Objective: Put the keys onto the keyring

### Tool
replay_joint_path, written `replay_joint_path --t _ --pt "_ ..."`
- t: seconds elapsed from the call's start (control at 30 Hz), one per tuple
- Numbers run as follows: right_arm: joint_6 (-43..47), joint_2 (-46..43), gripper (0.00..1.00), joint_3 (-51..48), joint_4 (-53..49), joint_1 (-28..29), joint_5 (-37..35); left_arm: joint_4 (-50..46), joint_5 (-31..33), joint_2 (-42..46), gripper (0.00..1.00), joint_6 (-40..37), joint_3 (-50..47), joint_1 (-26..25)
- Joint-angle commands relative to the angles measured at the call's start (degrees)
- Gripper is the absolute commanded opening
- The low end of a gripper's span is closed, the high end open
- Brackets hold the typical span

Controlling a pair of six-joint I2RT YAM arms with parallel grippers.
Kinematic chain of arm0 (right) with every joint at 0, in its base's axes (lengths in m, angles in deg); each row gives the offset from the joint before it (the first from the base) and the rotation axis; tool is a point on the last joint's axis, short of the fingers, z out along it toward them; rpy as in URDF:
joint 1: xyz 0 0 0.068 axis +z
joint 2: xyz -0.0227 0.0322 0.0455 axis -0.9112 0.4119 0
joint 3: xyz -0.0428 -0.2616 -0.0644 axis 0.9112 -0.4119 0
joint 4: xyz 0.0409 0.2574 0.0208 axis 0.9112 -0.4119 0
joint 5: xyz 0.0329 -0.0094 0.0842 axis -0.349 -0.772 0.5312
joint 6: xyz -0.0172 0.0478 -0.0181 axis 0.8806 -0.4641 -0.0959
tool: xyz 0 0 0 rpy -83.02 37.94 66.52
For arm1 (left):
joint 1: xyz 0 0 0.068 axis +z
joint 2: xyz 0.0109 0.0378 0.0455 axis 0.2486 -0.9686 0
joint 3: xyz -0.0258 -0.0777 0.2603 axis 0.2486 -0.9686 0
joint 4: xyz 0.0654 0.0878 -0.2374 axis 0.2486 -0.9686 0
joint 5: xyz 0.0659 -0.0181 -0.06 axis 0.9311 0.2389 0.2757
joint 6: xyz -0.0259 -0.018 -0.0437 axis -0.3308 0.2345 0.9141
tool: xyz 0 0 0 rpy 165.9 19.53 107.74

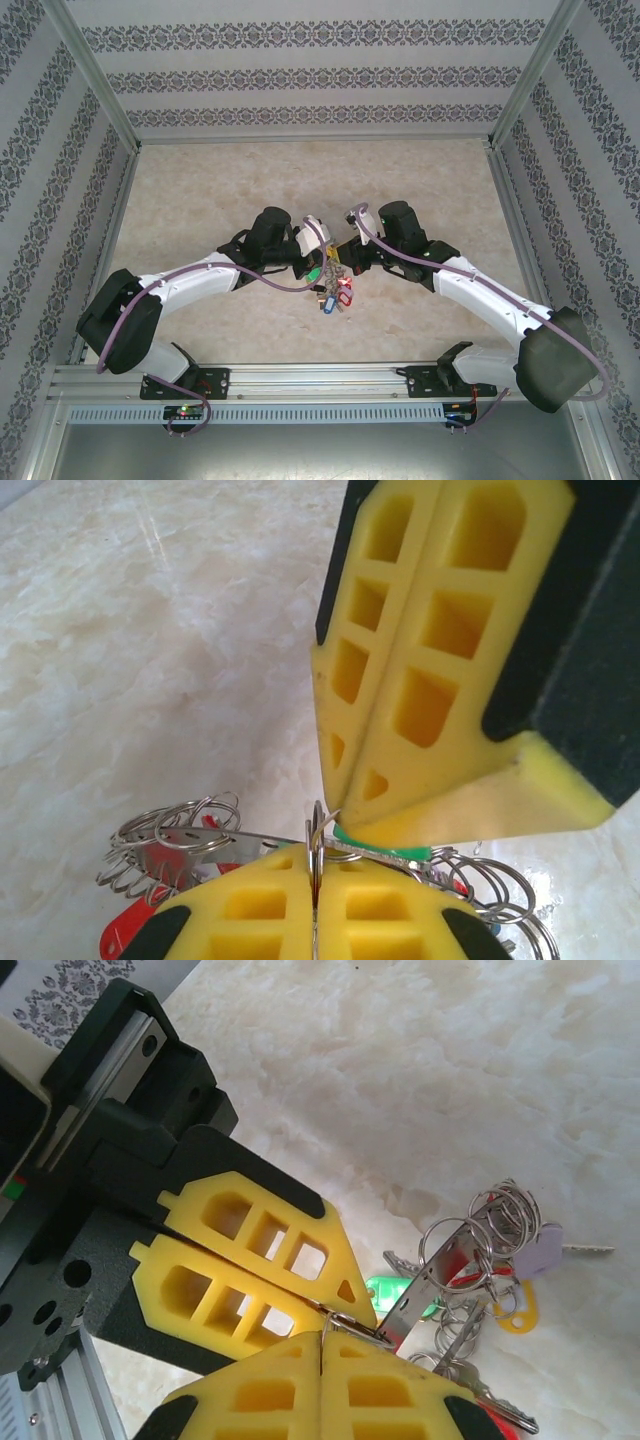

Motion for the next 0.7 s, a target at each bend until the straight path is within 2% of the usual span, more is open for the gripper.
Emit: replay_joint_path --t 0.0,0.07,0.67 --pt "1.4 -1.8 0.00 1.0 -2.0 1.2 -3.7 1.3 2.1 0.4 0.01 -1.0 2.1 -0.6" --pt "1.5 -2.3 0.00 0.5 -2.3 0.6 -6.2 1.5 2.6 0.6 0.00 -0.9 1.7 -0.7" --pt "1.4 -3.0 0.00 0.1 -1.4 -0.8 -6.9 6.8 -0.4 0.0 0.00 1.9 0.2 -0.7"
